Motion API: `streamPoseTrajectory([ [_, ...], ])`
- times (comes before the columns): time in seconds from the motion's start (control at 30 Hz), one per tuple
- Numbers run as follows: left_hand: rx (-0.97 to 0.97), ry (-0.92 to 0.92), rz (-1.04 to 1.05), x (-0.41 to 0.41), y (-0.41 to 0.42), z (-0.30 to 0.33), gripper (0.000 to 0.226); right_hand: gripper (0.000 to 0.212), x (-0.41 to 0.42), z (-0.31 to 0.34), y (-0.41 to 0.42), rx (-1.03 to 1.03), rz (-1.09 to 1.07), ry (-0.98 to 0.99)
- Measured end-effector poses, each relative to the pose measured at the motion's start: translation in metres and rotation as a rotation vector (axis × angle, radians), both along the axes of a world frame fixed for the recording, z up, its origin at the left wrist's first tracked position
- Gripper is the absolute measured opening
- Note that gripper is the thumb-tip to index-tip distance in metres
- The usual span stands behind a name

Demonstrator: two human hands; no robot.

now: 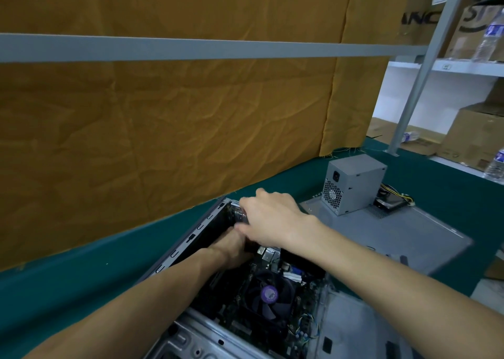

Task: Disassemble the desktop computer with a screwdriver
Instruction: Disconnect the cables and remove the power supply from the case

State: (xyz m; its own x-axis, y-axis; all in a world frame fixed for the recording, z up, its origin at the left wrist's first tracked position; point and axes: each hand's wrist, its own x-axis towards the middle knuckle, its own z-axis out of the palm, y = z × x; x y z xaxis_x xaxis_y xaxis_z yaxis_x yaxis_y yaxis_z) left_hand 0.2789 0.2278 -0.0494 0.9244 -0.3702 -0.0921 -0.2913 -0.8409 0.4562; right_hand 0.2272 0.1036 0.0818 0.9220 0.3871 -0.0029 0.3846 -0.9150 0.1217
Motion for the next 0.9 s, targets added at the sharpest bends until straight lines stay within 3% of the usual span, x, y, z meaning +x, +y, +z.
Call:
streamPoseTrajectory([
  [0.07,0.032,-0.014,0.0,0.0,-0.001,0.0,0.008,0.028,0.005,-0.003,-0.002,0.024,0.043,-0.053],
  [0.13,0.058,-0.022,0.008,0.0,-0.001,0.001,0.017,0.021,0.011,0.001,-0.008,0.115,0.102,0.067],
  [0.2,0.066,-0.022,0.017,-0.001,0.0,0.001,0.022,0.03,0.014,0.008,-0.013,0.131,0.145,0.168],
  [0.27,0.048,-0.018,0.021,-0.001,0.0,0.001,0.009,0.036,0.011,0.006,-0.01,0.079,0.118,0.102],
  [0.33,0.018,-0.006,0.032,-0.001,0.0,0.001,0.021,0.043,0.007,-0.002,-0.003,-0.054,0.053,-0.047],
  [0.4,0.016,-0.002,0.035,-0.003,0.0,0.002,0.023,0.036,0.005,-0.007,0.004,-0.138,0.06,-0.129],
  [0.53,-0.012,0.01,0.057,-0.003,-0.002,0.003,0.023,0.034,0.003,0.002,-0.001,-0.033,0.225,-0.035],
  [0.63,-0.023,0.007,0.066,-0.004,-0.002,0.001,0.022,0.047,0.002,-0.002,0.001,-0.166,0.136,-0.11],
  [0.7,-0.046,0.011,0.066,-0.004,-0.003,0.001,0.02,0.041,0.004,-0.006,0.001,-0.194,0.088,-0.158],
  [0.8,0.014,0.027,0.088,-0.005,-0.004,0.006,0.005,0.028,0.008,-0.003,-0.007,-0.038,0.184,-0.091],
  [0.9,0.01,0.038,0.113,-0.005,-0.004,0.005,0.027,0.038,0.006,0.002,-0.012,-0.055,0.192,-0.059],
])
